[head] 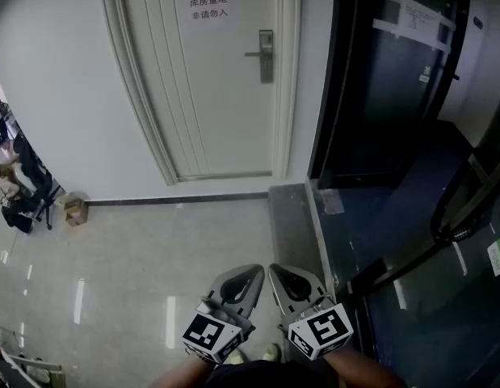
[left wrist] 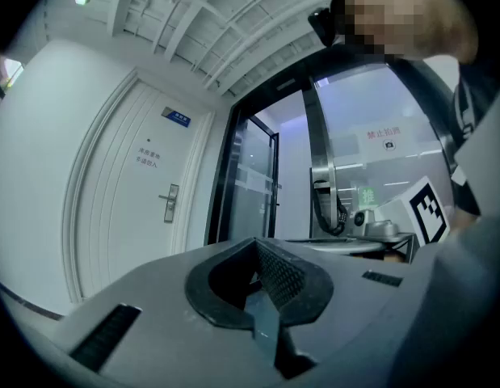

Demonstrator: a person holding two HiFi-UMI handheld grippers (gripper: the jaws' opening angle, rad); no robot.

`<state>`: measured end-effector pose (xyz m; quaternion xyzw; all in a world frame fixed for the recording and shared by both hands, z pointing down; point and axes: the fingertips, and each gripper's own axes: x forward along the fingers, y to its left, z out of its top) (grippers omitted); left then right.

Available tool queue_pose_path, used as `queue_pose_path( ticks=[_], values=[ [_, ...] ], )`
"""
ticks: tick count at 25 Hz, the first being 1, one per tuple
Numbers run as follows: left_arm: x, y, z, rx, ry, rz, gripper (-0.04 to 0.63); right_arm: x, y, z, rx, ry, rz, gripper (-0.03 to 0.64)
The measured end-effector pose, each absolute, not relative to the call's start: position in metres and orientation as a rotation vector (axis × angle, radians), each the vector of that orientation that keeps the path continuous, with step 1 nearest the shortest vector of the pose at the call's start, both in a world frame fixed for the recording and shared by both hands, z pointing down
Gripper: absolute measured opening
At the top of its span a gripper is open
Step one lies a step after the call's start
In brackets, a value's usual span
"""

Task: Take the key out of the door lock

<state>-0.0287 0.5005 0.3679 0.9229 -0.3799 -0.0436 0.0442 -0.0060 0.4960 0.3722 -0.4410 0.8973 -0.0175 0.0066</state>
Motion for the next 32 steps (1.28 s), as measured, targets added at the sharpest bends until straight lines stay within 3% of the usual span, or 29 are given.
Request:
queue_pose_path(
  ticks=[15, 32],
  values=[
    [-0.019, 0.434, 0.366, 2.801, -1.208, -0.136, 0.005, 0.022, 0.436, 0.356, -1.38, 2.769, -0.017, 0.014],
    [-0.057, 0.2, 0.353, 2.876, -1.078, -0.197, 0.005, -0.016, 0.203, 0.351, -1.575, 2.726, 0.144, 0.015]
  ],
)
